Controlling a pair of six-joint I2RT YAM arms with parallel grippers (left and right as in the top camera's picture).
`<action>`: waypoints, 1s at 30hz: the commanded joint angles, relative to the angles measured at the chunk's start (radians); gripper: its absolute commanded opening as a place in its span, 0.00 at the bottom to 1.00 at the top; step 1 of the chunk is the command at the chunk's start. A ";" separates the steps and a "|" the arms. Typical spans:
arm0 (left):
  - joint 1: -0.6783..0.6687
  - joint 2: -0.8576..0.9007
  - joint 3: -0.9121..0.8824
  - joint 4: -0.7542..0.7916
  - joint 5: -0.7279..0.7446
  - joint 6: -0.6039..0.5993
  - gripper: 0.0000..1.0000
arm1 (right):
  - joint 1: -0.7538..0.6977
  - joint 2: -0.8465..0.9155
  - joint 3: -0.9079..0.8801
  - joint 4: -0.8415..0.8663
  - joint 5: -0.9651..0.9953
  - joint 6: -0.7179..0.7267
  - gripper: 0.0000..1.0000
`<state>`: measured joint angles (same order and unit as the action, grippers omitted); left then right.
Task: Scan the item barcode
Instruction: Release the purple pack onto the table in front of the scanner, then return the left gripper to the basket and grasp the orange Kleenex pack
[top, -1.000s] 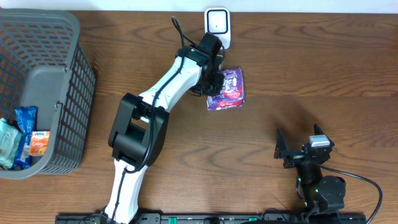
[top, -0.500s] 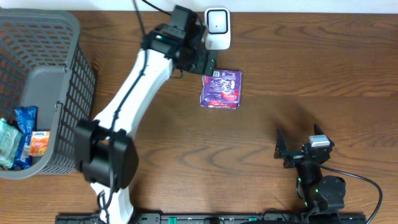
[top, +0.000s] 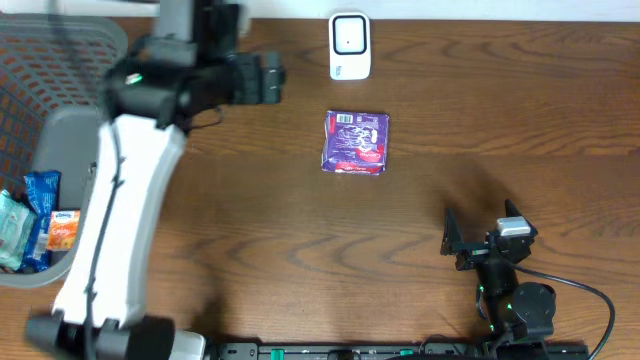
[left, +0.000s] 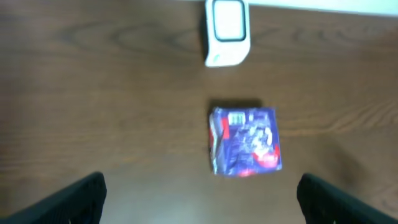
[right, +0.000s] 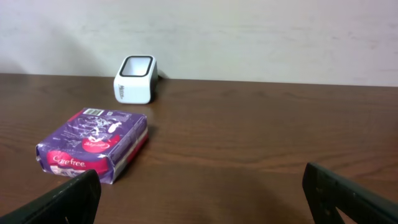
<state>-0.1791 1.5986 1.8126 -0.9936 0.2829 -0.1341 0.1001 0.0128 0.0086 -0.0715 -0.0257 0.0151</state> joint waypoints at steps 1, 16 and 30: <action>0.037 -0.070 0.024 -0.053 -0.007 0.030 0.98 | -0.009 -0.001 -0.003 -0.003 0.005 0.014 0.99; 0.338 -0.149 0.024 -0.173 -0.053 -0.292 0.98 | -0.009 -0.001 -0.003 -0.003 0.005 0.014 0.99; 0.556 -0.148 0.024 0.001 0.029 -0.351 0.98 | -0.009 -0.001 -0.003 -0.003 0.005 0.014 0.99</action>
<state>0.3332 1.4528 1.8153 -1.0096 0.3122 -0.4538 0.1001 0.0128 0.0086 -0.0719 -0.0261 0.0154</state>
